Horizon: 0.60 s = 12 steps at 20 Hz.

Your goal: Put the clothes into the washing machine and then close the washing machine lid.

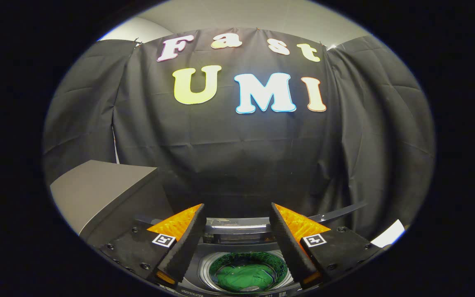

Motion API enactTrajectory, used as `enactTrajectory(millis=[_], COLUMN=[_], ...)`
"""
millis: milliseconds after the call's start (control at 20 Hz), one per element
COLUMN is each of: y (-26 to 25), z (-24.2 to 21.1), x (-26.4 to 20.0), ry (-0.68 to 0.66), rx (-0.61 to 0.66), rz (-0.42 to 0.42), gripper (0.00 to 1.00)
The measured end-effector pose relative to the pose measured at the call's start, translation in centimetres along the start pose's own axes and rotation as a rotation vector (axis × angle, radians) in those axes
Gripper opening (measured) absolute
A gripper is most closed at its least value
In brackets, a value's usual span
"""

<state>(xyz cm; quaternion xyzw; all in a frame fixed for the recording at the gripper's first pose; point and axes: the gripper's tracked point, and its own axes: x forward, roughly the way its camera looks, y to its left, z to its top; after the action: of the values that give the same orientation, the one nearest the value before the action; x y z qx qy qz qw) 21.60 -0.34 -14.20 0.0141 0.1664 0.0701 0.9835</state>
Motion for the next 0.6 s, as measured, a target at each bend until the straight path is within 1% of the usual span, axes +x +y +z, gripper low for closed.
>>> enactTrajectory(millis=[600], y=[0.0], z=[-1.4], x=[-1.4], ry=[-0.003], rx=[0.003], rz=[0.002], gripper=[0.96])
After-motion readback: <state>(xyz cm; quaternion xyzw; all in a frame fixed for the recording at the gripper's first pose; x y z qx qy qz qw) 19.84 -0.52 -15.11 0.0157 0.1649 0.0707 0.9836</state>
